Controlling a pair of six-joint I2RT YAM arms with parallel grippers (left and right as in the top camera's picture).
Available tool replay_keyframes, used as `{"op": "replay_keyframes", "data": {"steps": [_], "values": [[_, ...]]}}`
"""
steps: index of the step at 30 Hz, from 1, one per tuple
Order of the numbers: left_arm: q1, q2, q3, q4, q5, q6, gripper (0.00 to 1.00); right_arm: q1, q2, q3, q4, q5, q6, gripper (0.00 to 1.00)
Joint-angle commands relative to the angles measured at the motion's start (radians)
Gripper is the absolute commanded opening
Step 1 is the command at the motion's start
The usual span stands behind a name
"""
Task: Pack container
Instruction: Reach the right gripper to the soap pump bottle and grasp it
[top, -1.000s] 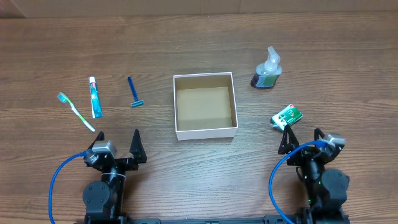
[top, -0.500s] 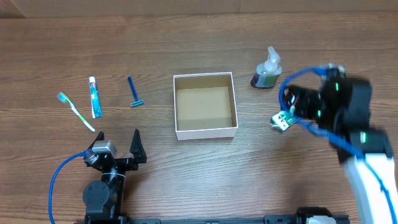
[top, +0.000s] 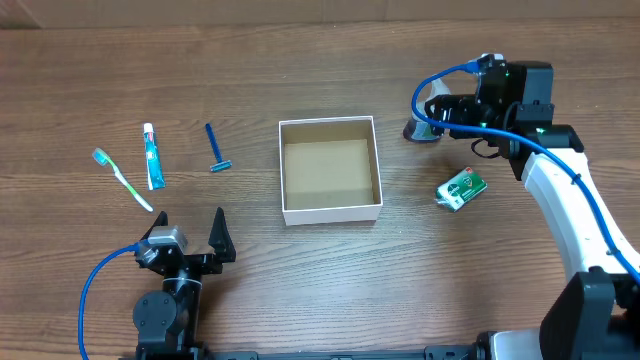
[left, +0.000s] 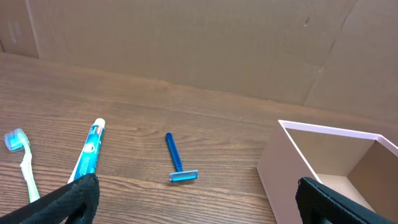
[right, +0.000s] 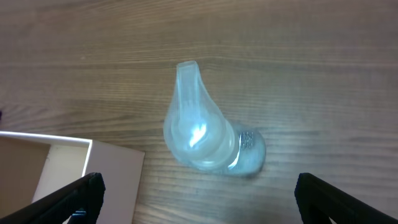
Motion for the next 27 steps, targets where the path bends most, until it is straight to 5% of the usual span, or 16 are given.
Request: {"op": "replay_keyframes", "data": {"steps": [1, 9, 17, 23, 27], "values": [[0.006, -0.008, -0.005, -0.001, -0.006, 0.000, 1.00, 0.022, 0.052, 0.027, 0.080, -0.024, -0.073, 1.00], [0.006, -0.008, -0.005, -0.001, -0.006, 0.000, 1.00, 0.045, 0.197, 0.027, 0.186, -0.002, -0.076, 0.99], [0.006, -0.008, -0.005, -0.001, -0.006, 0.000, 1.00, 0.045, 0.198, 0.027, 0.243, 0.048, -0.095, 0.84], [0.006, -0.008, -0.005, -0.001, -0.006, 0.000, 1.00, 0.045, 0.198, 0.027, 0.268, 0.087, -0.095, 0.66], [0.006, -0.008, -0.005, -0.001, -0.006, 0.000, 1.00, 0.045, 0.198, 0.028, 0.268, 0.091, -0.095, 0.40]]}}
